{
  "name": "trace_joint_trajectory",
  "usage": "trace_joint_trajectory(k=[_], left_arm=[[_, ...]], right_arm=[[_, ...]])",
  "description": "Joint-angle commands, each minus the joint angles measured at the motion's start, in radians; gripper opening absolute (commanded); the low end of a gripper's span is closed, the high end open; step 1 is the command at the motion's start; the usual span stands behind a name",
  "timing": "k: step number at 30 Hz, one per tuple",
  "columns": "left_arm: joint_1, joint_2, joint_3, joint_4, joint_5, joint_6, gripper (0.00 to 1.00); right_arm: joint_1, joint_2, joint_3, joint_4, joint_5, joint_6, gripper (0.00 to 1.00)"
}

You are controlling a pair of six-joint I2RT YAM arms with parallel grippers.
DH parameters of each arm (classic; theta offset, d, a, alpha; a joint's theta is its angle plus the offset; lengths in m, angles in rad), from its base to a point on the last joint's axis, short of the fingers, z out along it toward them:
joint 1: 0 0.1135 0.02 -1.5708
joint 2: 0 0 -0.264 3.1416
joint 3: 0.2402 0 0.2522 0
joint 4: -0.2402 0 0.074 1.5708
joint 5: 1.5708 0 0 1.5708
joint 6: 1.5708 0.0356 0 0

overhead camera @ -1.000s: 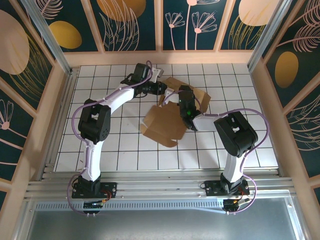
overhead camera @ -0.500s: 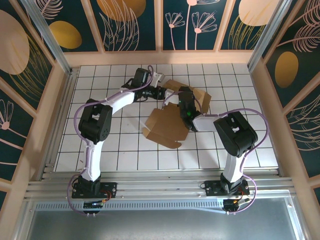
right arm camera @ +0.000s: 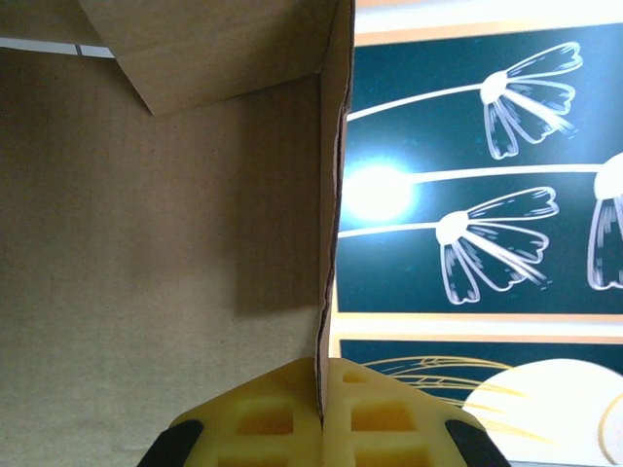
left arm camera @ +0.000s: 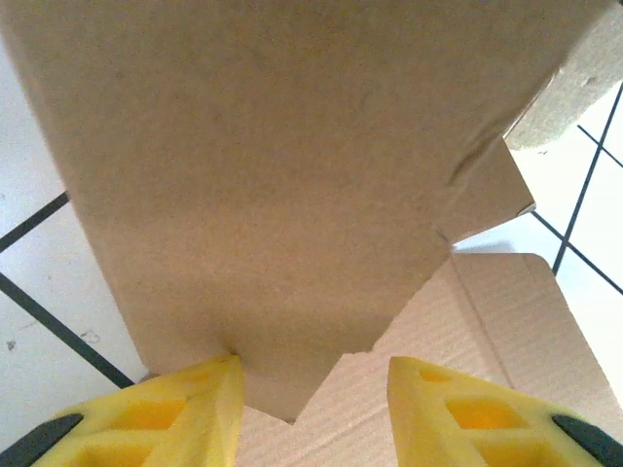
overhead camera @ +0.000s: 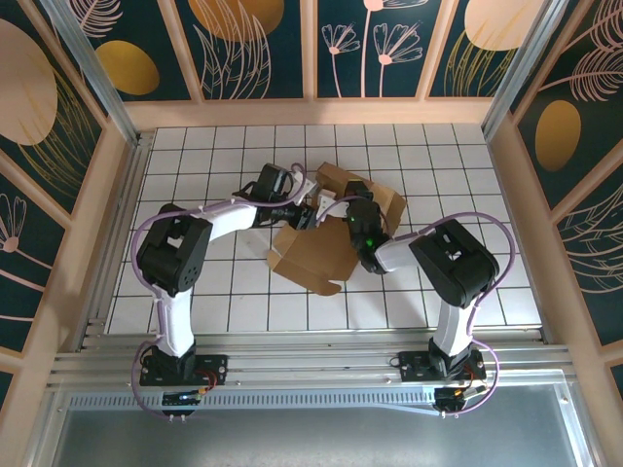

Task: Fold the paper box

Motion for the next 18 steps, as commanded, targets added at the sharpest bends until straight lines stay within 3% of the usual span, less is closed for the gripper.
trace_joint_trajectory(k=[1,7,13,18], left_arm=[[-0.004,-0.097,-0.088,0.159,-0.004,0.022,0.44],[0.002,-0.204,-0.251,0.333,-0.131,0.064,0.56],[0.010,-0.223,-0.229,0.267,-0.032,0.112,0.67],[0.010,-0.391,-0.345,0.324,-0.042,0.118,0.68]], right_arm=[[0.027,0.017,-0.059,0.057,-0.001,-0.048,0.00],[0.052,0.008,-0.080,0.104,0.020,-0.072,0.00],[0.062,-0.033,-0.084,0.000,0.013,-0.026,0.00],[0.061,-0.038,-0.081,-0.021,0.020,-0.016,0.00]])
